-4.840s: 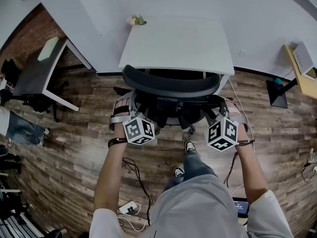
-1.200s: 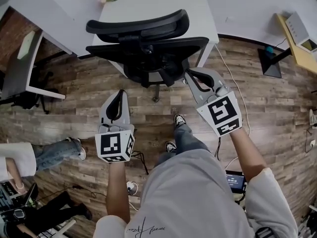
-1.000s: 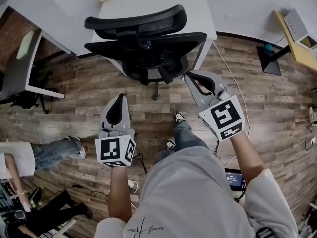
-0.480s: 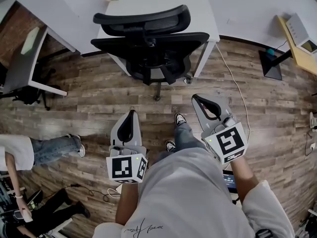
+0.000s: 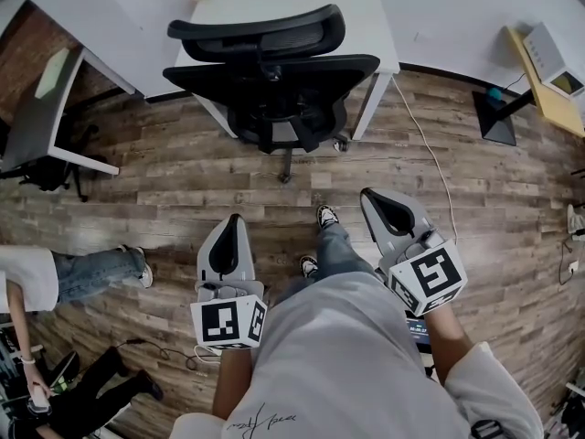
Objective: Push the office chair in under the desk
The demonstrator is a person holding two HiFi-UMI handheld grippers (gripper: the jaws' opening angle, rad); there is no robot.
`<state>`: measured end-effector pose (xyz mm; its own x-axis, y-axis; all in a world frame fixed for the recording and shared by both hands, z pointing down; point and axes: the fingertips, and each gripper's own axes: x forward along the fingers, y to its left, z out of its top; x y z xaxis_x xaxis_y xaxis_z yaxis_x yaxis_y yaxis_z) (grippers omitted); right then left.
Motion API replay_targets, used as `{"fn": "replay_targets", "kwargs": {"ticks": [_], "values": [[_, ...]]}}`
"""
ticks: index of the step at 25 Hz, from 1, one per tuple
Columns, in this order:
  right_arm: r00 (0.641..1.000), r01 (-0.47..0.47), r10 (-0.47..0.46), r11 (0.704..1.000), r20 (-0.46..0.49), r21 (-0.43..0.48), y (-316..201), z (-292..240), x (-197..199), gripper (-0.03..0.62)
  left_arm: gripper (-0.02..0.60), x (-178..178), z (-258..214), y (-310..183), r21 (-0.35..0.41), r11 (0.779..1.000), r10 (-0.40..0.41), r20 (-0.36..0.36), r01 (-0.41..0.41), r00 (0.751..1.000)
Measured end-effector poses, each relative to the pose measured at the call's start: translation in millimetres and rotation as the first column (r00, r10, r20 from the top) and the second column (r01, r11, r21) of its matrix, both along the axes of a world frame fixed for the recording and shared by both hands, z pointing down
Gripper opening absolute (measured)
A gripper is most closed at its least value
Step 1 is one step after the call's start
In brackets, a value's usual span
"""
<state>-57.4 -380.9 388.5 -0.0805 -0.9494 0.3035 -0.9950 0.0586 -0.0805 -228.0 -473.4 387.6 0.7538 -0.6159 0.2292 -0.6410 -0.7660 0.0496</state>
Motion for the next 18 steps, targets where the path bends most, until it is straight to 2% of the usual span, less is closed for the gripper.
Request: {"fn": "replay_targets", "kwargs": {"ticks": [3,9,14,18], "values": [[1.000,0.003,-0.003,1.000,0.006,0.004,1,-2,0,0.009,-0.008,-4,0,-3,-0.018,1.000,-0.023,-0.037,0.022,0.999],[1.000,0.007,-0.007,1.000,0.030,-0.003,8,-4,5,0.010,-0.008,-3,3,-1,-0.042,0.999,-0.030,-0.046,0.028,0.998],[0.988,0.029,-0.032,0.999,0.151,0.023,13,-8,9,0.009,-0.008,-1,7,3,-0.056,0.998,-0.043,-0.055,0.040,0.998],[0.990,0.024,-0.027,1.000,0.140,0.019,15,-9,17,0.009,-0.008,3,7,4,-0.063,0.997,-0.043,-0.052,0.040,0.998]]}}
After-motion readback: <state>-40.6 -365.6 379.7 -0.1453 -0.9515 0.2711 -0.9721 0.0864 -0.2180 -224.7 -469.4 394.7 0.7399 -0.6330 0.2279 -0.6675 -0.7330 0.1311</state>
